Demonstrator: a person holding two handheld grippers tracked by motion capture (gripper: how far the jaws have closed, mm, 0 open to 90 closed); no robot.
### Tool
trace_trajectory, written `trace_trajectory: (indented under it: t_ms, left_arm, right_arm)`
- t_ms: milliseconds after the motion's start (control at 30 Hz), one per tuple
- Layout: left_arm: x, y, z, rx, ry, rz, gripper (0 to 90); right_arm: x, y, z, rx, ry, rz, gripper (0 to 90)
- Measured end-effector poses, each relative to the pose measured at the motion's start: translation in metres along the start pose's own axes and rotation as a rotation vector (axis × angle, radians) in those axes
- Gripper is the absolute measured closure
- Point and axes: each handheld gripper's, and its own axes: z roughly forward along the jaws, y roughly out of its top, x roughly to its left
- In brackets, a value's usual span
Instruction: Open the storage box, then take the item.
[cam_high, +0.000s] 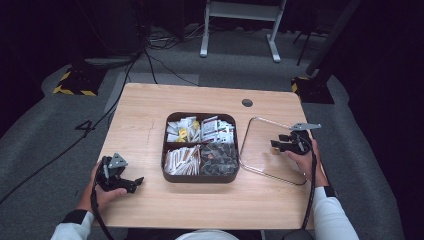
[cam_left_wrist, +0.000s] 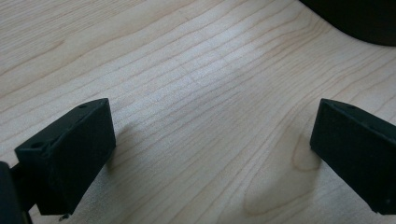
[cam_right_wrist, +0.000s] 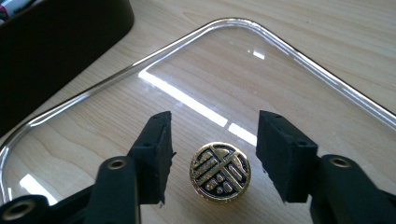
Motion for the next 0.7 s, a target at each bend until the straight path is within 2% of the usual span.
trace_trajectory:
  t_ms: [233,433,500,700]
  left_arm:
    - [0.000,0.000,0.000,0.001,0.001,0.001,0.3]
    - [0.000,0.000,0.000,0.000,0.000,0.000,0.3]
    - [0.000,0.000,0.000,0.001,0.001,0.000,0.3]
    - [0.000,0.000,0.000,0.001,-0.001,0.001,0.2]
  right_arm:
    - [0.007,0.007,-0.006,-0.040,0.001,-0.011,36.8]
    - [0.014,0.015,-0.011,-0.072,0.008,-0.014,34.3]
    - [0.018,0.019,-0.013,-0.085,0.026,-0.013,34.0]
    - [0.036,0.040,-0.015,-0.131,0.044,-0.072,34.8]
